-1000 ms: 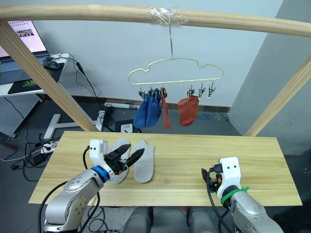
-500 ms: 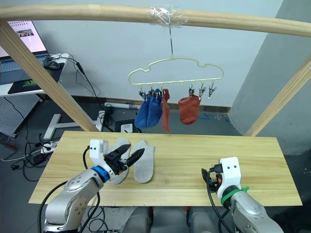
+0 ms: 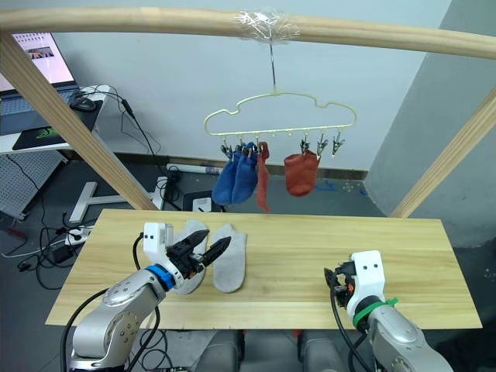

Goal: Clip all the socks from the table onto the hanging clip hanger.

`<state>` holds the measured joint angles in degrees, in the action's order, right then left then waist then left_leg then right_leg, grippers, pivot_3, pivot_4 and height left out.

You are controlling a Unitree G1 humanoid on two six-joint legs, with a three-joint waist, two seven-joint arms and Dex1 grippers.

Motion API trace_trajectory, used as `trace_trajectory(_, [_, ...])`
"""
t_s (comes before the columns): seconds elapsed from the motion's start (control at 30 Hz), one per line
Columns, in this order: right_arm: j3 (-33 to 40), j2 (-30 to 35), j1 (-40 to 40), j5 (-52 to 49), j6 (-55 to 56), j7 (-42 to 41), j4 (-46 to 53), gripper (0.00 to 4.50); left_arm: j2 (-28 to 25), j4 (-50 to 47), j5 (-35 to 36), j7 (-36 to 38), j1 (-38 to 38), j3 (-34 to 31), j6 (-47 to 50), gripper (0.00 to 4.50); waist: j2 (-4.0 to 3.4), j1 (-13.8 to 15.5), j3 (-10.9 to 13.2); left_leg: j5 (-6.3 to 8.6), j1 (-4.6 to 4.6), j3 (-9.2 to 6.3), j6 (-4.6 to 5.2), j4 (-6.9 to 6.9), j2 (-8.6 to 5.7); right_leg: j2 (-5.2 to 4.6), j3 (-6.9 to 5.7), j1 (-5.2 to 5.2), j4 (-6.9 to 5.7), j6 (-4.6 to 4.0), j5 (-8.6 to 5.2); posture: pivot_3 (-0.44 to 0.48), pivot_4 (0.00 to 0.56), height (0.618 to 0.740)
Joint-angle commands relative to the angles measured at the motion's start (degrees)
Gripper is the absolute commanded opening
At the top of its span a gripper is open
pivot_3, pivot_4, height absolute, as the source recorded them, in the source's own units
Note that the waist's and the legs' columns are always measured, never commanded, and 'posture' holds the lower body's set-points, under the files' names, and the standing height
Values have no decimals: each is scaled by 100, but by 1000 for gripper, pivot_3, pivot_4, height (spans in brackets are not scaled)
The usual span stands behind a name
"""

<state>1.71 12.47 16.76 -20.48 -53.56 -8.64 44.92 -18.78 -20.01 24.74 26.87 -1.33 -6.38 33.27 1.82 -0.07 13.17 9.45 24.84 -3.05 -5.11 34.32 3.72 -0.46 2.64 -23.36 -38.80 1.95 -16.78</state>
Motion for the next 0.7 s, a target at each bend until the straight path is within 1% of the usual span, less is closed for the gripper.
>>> trace_trajectory(0.03, [102,6,-17,-113,-12,1,261,3528,-11,-209,49,10,44,35,-102,3703,0,0,0,0,0,0,0,0,0,0,0,0,0,0,0,72,197,740])
trace_trajectory(0.23, [82,44,-36,-123,6,7,253,3528,-13,-213,50,7,28,41,-115,3703,0,0,0,0,0,0,0,0,0,1,0,0,0,0,0,72,195,740])
trace_trajectory(0.27, [73,46,-32,-121,11,9,262,3150,-13,-216,53,6,22,41,-117,3703,0,0,0,0,0,0,0,0,0,1,0,0,0,1,0,72,195,740])
trace_trajectory(0.3, [73,45,-38,-128,7,8,264,2952,-13,-214,54,4,26,41,-115,3703,0,0,0,0,0,0,0,0,0,1,0,0,0,1,0,73,196,740])
trace_trajectory(0.7, [72,55,-22,-118,20,16,247,2952,-9,-220,48,-4,9,48,-120,3703,0,0,0,0,0,0,0,0,0,1,0,0,-1,1,1,73,198,740])
